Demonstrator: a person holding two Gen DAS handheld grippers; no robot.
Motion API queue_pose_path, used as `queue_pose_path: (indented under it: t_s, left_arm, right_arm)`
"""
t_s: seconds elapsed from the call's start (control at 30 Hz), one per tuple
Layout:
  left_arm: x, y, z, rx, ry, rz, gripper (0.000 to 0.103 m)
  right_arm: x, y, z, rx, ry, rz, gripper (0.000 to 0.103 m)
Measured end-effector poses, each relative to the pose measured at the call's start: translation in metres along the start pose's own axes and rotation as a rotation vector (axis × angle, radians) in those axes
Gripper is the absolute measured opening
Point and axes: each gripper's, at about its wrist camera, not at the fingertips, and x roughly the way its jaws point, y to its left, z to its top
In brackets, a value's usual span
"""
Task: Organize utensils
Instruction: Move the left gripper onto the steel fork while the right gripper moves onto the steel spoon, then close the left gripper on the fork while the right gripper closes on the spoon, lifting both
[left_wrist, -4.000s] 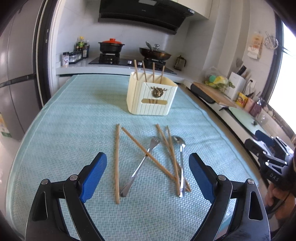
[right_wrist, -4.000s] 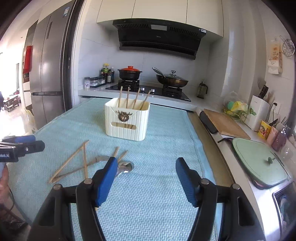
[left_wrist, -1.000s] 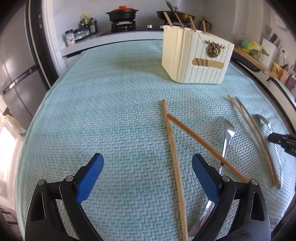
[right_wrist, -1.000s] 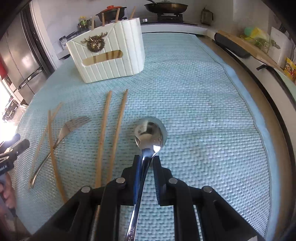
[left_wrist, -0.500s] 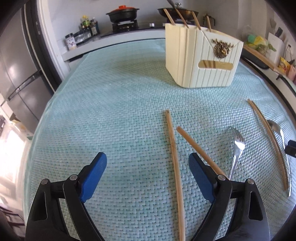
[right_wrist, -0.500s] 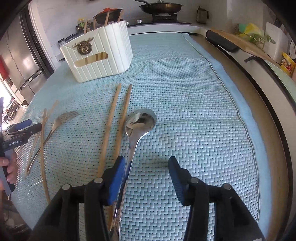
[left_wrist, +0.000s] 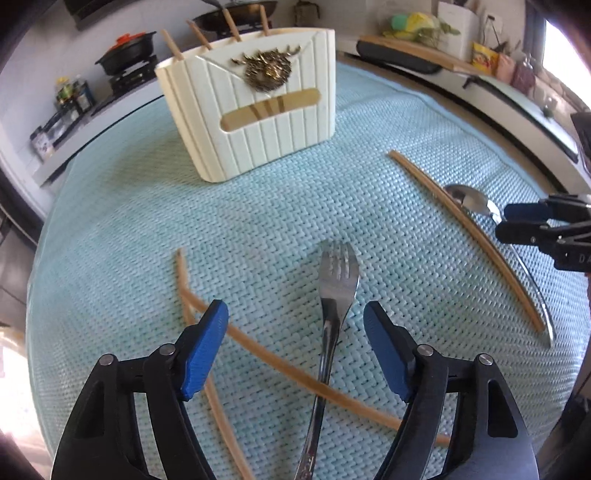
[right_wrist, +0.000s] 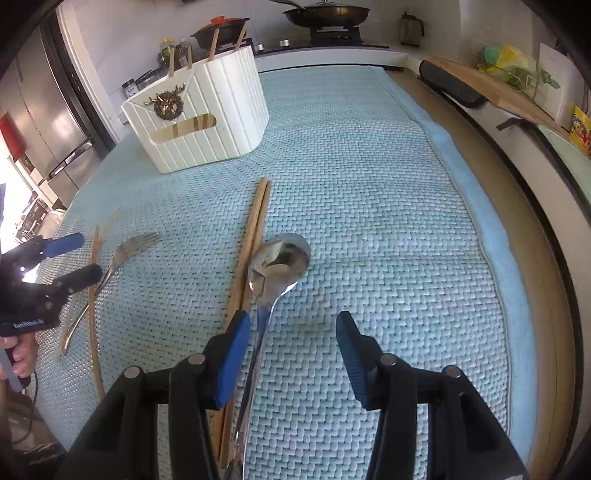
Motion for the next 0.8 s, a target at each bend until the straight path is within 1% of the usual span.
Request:
queue_pose_path:
  t_s: [0.1,0.2,0.23,0.3,0.33,0.37,0.4,0.43,0.47,0.6,0.67,0.8]
  left_arm:
    - [0.009,-0.008,0.006,0.048,0.020,0.011,0.078]
    - [0.014,-0.014,0.015,0.083,0.036,0.009,0.078]
    - [0.016,-0.015,0.017,0.090,0.045,0.001,0.078]
    - [0.019,-0.014,0.023,0.087,0.060,-0.034,0.071]
    - [0.019,-0.013,0.026,0.084,0.070,-0.056,0.060]
    - [0.020,-0.013,0.029,0.084,0.079,-0.072,0.045]
    - [0.020,-0.013,0.031,0.087,0.084,-0.078,0.039]
    - [0.020,-0.014,0.033,0.091,0.088,-0.089,0.028]
    - [0.020,-0.015,0.035,0.091,0.092,-0.102,0.024]
    - [0.018,-0.020,0.036,0.089,0.078,-0.092,0.024]
    - [0.012,-0.017,0.034,0.070,0.053,-0.092,0.024]
    - [-0.016,0.000,0.028,0.004,-0.020,-0.110,0.023]
  right_arm:
    - [0.009,0.008,0.010,-0.025,0.010,0.005,0.049]
    - [0.021,0.018,0.023,-0.095,0.022,-0.065,0.049]
    - [0.024,0.019,0.028,-0.102,0.027,-0.061,0.049]
    - [0.029,0.017,0.038,-0.098,0.056,-0.047,0.049]
    - [0.031,0.016,0.043,-0.096,0.075,-0.037,0.048]
    - [0.032,0.015,0.047,-0.097,0.090,-0.033,0.043]
    - [0.033,0.014,0.050,-0.098,0.106,-0.024,0.043]
    - [0.034,0.013,0.052,-0.100,0.115,-0.018,0.043]
    - [0.035,0.012,0.054,-0.108,0.119,-0.018,0.043]
    - [0.034,0.009,0.055,-0.120,0.119,-0.009,0.043]
    - [0.029,0.005,0.053,-0.107,0.105,0.003,0.042]
    - [0.010,0.001,0.049,-0.101,0.050,0.013,0.042]
